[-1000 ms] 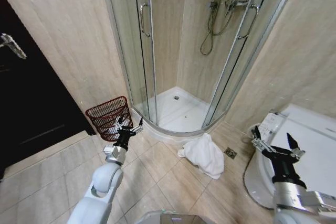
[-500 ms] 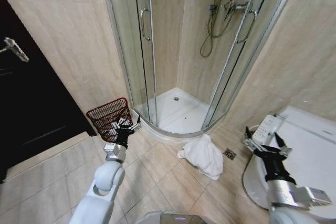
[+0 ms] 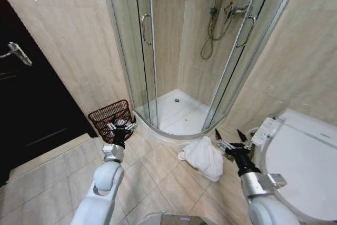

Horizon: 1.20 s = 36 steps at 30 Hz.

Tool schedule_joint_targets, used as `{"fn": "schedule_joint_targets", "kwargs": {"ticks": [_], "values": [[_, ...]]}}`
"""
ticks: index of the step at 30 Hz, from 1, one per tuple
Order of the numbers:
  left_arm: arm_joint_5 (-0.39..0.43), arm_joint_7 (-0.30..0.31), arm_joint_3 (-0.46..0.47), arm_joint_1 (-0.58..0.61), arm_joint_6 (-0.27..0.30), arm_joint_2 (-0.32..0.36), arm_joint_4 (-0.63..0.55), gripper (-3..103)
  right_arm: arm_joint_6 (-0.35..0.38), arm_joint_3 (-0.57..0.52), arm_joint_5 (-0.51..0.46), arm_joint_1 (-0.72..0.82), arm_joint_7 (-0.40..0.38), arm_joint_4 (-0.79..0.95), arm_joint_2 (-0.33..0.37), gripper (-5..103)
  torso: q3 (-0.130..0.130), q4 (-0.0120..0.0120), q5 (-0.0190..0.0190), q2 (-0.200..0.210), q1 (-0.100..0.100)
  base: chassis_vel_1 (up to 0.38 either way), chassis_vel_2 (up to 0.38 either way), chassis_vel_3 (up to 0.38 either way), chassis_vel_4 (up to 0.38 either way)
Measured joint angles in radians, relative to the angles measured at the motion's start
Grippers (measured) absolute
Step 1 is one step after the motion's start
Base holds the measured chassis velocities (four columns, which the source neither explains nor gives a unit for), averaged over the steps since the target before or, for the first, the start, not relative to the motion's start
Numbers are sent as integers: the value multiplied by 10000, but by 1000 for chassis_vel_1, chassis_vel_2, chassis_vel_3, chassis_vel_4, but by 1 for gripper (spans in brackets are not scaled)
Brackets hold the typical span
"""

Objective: Discard the used towel into the hamper.

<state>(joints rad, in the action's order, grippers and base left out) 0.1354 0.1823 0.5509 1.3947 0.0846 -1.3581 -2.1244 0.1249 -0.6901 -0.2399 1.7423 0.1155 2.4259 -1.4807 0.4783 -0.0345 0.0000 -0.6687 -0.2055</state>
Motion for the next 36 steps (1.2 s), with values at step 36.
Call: {"fn": "schedule_joint_targets", "kwargs": {"ticks": [36], "values": [[314,73,189,200,431,282,-429,100,74,-392,120,-211,-533,509,-75,100,924,0,0,-1598,-671,0,0,0,0]]}}
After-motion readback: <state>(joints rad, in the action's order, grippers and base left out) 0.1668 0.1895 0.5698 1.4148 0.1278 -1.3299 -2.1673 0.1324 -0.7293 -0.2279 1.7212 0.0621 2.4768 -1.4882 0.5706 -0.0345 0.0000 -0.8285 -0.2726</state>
